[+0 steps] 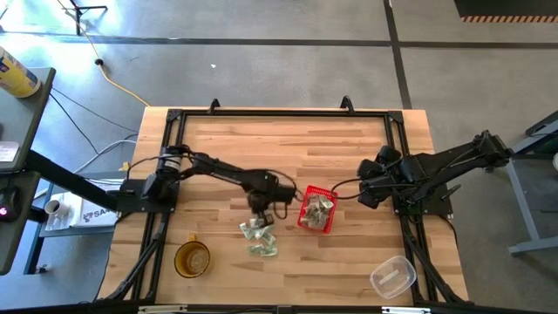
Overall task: Pick and place items into bin
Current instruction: Put the light green stevia packet into the red bin
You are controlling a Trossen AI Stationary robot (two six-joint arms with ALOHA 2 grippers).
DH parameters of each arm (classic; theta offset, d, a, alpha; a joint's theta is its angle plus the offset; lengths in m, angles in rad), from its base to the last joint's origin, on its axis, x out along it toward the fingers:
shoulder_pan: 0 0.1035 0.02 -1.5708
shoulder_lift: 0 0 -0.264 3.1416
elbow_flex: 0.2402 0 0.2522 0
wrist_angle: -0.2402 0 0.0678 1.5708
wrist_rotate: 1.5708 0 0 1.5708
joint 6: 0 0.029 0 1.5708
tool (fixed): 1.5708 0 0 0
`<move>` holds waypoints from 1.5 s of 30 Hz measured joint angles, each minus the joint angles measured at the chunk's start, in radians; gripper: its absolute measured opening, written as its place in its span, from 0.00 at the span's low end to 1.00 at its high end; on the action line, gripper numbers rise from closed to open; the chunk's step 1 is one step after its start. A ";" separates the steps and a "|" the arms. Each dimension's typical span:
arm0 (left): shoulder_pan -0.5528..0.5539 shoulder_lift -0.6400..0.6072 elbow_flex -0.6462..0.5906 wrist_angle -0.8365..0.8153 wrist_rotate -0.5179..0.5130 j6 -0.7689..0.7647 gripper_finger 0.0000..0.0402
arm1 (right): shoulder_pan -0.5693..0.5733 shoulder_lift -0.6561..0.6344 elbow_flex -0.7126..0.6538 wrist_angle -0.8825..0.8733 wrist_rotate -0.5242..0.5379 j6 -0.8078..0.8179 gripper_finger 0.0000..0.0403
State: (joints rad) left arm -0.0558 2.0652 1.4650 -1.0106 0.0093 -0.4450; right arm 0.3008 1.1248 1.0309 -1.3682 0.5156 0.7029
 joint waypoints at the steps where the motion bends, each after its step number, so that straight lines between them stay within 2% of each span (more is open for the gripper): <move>1: 0.013 0.004 0.022 0.008 -0.007 0.013 0.05 | 0.000 0.000 0.000 0.000 -0.001 0.004 0.82; 5: 0.049 0.004 0.196 -0.043 -0.012 0.047 0.12 | 0.000 0.000 0.000 0.000 -0.013 0.021 0.82; 8: 0.037 0.003 0.385 -0.034 0.011 0.098 0.11 | 0.000 0.000 0.000 -0.002 -0.028 0.035 0.82; 11: 0.027 -0.004 0.522 0.078 -0.004 0.160 0.05 | 0.000 0.000 0.000 -0.005 -0.047 0.050 0.82; 13: 0.028 -0.005 0.547 0.186 -0.006 0.196 0.05 | 0.000 0.000 0.000 -0.013 -0.063 0.057 0.82; 16: 0.032 0.013 0.529 0.308 0.013 0.221 0.09 | 0.001 0.000 0.000 -0.027 -0.075 0.059 0.82; 18: 0.028 0.034 0.510 0.345 0.003 0.222 0.19 | 0.001 -0.001 0.000 -0.049 -0.068 0.063 0.82; 21: 0.014 0.070 0.493 0.372 -0.002 0.223 0.40 | 0.001 -0.008 0.000 -0.083 -0.052 0.076 0.82; 25: -0.003 0.102 0.488 0.316 0.008 0.209 0.65 | 0.001 -0.021 0.000 -0.101 -0.052 0.082 0.82; 29: -0.018 0.072 0.504 0.117 -0.004 0.213 0.79 | 0.000 -0.032 0.000 -0.111 -0.050 0.082 0.82; 34: -0.046 0.026 0.507 -0.224 -0.064 0.229 0.81 | 0.000 -0.046 0.000 -0.118 -0.038 0.078 0.82; 36: -0.066 0.030 0.491 -0.293 -0.054 0.221 0.80 | 0.000 -0.050 0.000 -0.118 -0.031 0.075 0.82; 40: -0.118 0.028 0.369 -0.254 0.015 0.213 0.75 | 0.000 -0.053 0.000 -0.116 -0.016 0.059 0.82; 45: -0.176 0.031 0.186 -0.159 0.022 0.205 0.70 | 0.000 -0.053 0.000 -0.116 -0.011 0.050 0.82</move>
State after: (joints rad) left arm -0.2317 2.0960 1.6512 -1.1694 0.0311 -0.2404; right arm 0.3008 1.0714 1.0309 -1.4837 0.5049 0.7524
